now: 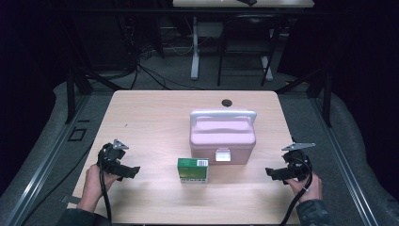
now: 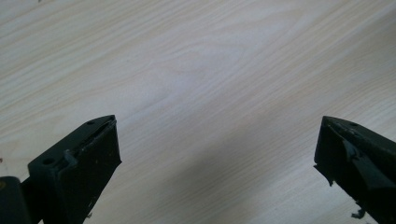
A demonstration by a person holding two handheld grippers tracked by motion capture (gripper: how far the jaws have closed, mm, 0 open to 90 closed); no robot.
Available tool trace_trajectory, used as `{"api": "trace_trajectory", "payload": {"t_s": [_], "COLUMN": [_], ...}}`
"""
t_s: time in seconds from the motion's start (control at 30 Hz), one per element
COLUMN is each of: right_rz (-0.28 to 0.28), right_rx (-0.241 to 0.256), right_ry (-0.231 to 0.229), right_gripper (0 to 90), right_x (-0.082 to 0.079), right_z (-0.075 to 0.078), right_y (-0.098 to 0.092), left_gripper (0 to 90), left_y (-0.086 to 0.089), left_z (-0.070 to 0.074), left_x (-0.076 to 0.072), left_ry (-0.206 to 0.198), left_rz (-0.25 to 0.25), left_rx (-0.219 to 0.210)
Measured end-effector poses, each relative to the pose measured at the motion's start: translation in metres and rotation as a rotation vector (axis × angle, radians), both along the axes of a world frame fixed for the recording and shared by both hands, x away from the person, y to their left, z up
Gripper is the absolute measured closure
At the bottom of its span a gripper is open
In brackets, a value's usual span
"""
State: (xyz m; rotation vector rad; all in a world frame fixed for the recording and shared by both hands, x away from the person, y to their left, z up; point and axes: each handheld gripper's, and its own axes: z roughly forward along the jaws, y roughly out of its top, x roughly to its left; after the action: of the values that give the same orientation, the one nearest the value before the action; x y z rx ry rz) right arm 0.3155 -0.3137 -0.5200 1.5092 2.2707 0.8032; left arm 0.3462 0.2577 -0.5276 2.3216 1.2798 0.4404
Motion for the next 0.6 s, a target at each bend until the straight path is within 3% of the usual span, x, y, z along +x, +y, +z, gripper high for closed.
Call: {"api": "trace_trajectory", "payload": {"t_s": [0.13, 0.43, 0.6], "right_rz": [0.011, 0.015, 0.021], "right_rx": [0.000, 0.000, 0.008], "right_ry": [0.001, 0.004, 0.011], "right_gripper": [0.0, 0.0, 0.0], "right_x": [0.000, 0.001, 0.001], "right_z": [0.001, 0.002, 0.001], "right_y": [0.000, -0.001, 0.000], "left_gripper": [0.3, 0.3, 0.3], "left_y": [0.002, 0.003, 0.003], "left_z": [0.003, 0.011, 0.016], "left_x": [-0.001, -0.003, -0.004], "left_ry": [-0.015, -0.013, -0.007], "left_rz": [0.007, -0.046, -0.085], "left_rx": [-0.019, -0.032, -0.013]}}
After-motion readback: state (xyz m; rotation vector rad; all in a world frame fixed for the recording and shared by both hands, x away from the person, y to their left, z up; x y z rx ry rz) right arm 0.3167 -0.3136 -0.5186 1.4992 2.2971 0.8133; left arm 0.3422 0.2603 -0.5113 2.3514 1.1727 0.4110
